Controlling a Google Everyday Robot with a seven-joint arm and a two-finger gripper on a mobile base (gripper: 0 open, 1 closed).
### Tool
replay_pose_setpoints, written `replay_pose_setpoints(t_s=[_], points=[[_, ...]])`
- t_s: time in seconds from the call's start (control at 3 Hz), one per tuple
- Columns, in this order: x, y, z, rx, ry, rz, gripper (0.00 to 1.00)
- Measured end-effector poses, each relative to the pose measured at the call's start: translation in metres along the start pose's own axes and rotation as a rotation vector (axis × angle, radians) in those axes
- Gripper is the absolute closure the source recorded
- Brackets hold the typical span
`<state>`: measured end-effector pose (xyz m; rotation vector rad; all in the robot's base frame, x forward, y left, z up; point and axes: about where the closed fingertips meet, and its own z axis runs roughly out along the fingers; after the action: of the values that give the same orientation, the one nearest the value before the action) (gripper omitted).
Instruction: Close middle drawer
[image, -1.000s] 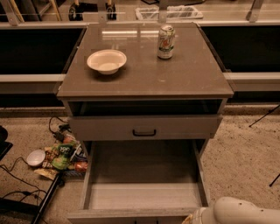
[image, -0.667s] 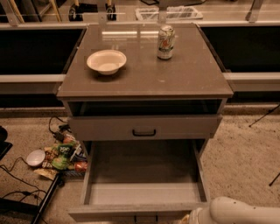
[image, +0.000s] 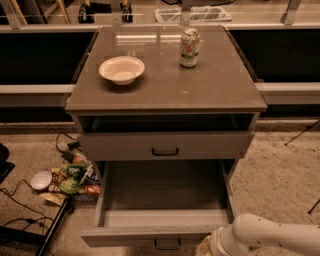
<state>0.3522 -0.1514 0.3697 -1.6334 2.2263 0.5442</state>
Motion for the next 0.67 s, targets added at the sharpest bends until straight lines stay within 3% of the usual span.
replay_pose_setpoints(t_s=[0.33,0.67], points=[[-0.006,-0.008,0.005,-0.001,-0.007,-0.011,1.00],[-0.030,-0.040,0.020,-0.005,-0.025,-0.039,1.00]])
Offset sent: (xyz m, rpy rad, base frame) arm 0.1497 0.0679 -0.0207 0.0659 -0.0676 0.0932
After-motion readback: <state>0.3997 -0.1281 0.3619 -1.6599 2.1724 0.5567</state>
